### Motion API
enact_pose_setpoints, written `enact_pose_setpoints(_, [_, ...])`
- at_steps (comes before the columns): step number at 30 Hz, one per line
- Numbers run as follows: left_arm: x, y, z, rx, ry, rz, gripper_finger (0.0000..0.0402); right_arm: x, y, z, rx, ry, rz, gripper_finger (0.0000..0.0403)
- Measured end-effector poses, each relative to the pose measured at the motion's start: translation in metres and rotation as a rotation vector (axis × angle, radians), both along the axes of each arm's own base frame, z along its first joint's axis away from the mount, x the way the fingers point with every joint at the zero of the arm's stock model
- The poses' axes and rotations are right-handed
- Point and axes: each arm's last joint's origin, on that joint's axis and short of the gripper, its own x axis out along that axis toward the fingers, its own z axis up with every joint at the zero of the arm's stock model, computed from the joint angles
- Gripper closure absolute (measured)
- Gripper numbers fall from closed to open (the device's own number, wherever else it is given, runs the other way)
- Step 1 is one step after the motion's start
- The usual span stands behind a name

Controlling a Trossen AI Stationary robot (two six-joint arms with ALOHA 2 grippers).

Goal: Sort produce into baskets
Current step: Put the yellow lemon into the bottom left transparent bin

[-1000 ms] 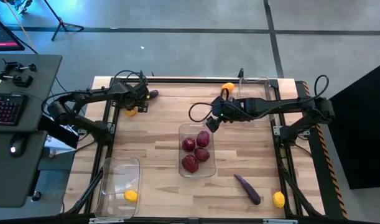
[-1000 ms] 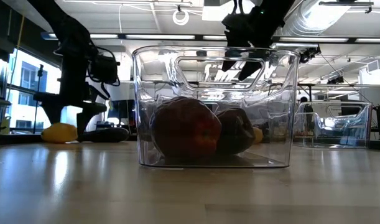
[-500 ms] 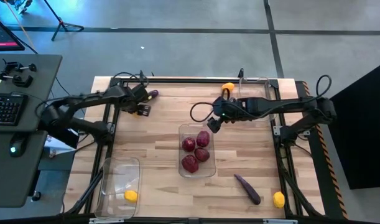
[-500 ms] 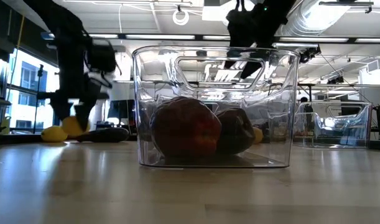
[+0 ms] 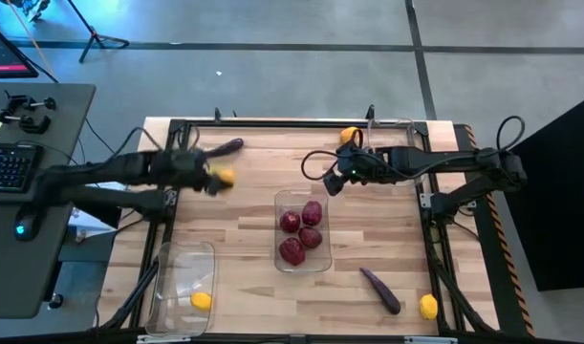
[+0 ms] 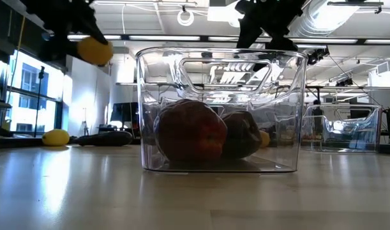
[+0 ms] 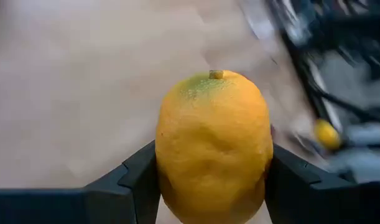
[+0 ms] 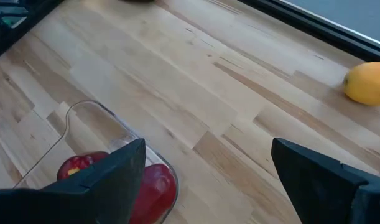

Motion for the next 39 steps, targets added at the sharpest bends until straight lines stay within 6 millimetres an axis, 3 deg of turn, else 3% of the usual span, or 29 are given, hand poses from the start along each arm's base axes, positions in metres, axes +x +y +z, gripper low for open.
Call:
enact_pose_setpoints(6, [0.007, -0.057, -0.009, -0.126, 0.046, -0.149, 0.0205, -0.001, 0.001, -0.001, -0.008, 0.024, 0.016, 0.0063])
enact_pose_setpoints(11, [0.009, -0.098, -0.021, -0.25, 0.136, -0.159, 0.0205, -0.004, 0.004, -0.004, -0.034, 0.083, 0.06, 0.0063])
enact_pose_setpoints(18, [0.011, -0.136, -0.007, -0.244, 0.115, -0.201, 0.0204, -0.007, 0.005, -0.01, -0.067, 0.15, 0.096, 0.0063])
enact_pose_setpoints(24, [0.003, -0.151, -0.008, -0.283, 0.153, -0.241, 0.0199, -0.012, 0.005, -0.028, -0.062, 0.215, 0.114, 0.0063])
enact_pose_setpoints(33, [-0.029, -0.15, -0.003, -0.342, 0.271, -0.156, 0.0185, -0.016, 0.01, -0.042, -0.034, 0.249, 0.167, 0.0063])
enact_pose_setpoints(39, [-0.026, -0.159, 0.035, -0.115, 0.47, -0.131, 0.0184, -0.017, 0.014, -0.037, -0.04, 0.217, 0.188, 0.0063])
